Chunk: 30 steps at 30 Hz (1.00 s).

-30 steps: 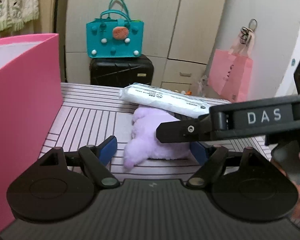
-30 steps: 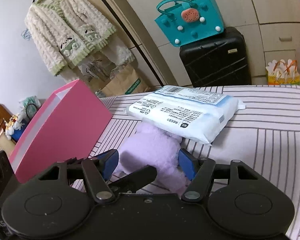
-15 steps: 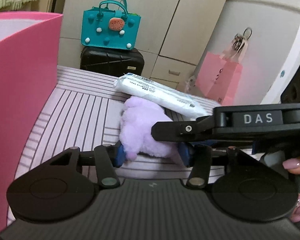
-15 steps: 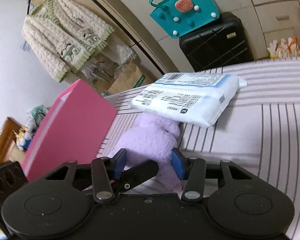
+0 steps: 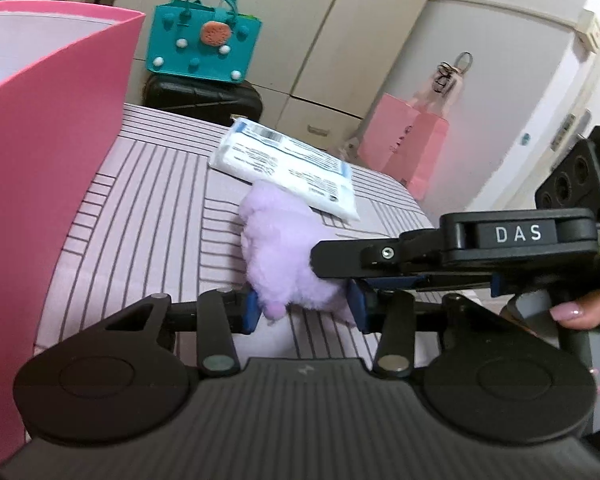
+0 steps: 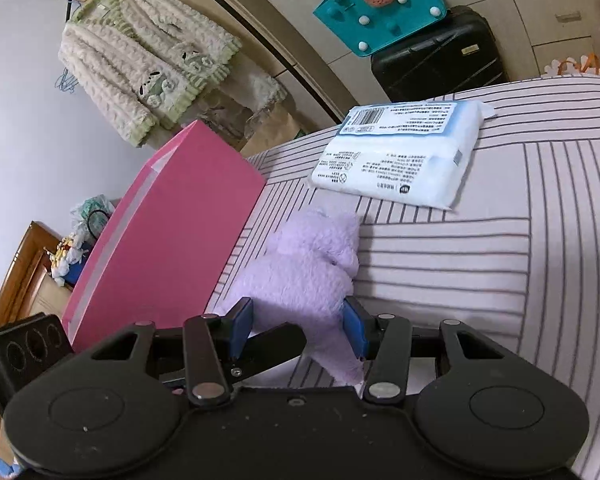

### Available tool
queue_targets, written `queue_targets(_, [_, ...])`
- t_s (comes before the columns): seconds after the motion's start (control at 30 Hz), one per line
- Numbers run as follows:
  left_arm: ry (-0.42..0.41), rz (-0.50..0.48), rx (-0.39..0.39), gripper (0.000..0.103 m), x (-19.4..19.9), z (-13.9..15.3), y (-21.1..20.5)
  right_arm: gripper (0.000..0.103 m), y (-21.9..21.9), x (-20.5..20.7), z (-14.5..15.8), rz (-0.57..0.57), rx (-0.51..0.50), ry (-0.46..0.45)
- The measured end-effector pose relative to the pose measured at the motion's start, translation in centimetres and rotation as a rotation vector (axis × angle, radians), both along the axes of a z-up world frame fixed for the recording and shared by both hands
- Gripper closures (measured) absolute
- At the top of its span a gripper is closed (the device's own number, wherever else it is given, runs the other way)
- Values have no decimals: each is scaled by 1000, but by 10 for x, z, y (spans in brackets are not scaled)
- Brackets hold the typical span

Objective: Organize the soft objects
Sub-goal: 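Lift the lavender plush with both grippers and carry it over the pink box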

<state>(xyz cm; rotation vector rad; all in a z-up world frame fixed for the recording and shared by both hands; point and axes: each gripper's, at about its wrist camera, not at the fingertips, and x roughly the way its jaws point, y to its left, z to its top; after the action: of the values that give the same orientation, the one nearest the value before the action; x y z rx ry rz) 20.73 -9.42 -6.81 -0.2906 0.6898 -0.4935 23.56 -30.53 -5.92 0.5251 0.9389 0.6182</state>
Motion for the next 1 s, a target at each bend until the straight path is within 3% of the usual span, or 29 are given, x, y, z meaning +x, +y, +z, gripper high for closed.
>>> queue_targets(0.27, [48,-110,-39,62,-20,4,5,49,-14,-24,4,-3,-11,-37])
queue_targets(0.53, [-8,-70,-36,60,-29,14,19,45,-23,-34,-2,19,-73,-86])
queue_targets(0.7, [11,-59,-58,59,-15,13,15,40,-20,-48,0,68,-171,-177])
queue_targets(0.73, [6,-44,-37,59,-13,12,12,40,-11,-53,2,95,-243,-228])
queue_targets(0.83, [-10,-14,10,59,-11,9,4,40,0,-58,4,132,-300,-277])
queue_targets(0.9, [25,-30,-3,59,-8,6,2,40,15,-64,7,157,-375,-356])
queue_targets(1.0, [37,-24,4,58,-9,5,-1,40,23,-68,7,148,-432,-395])
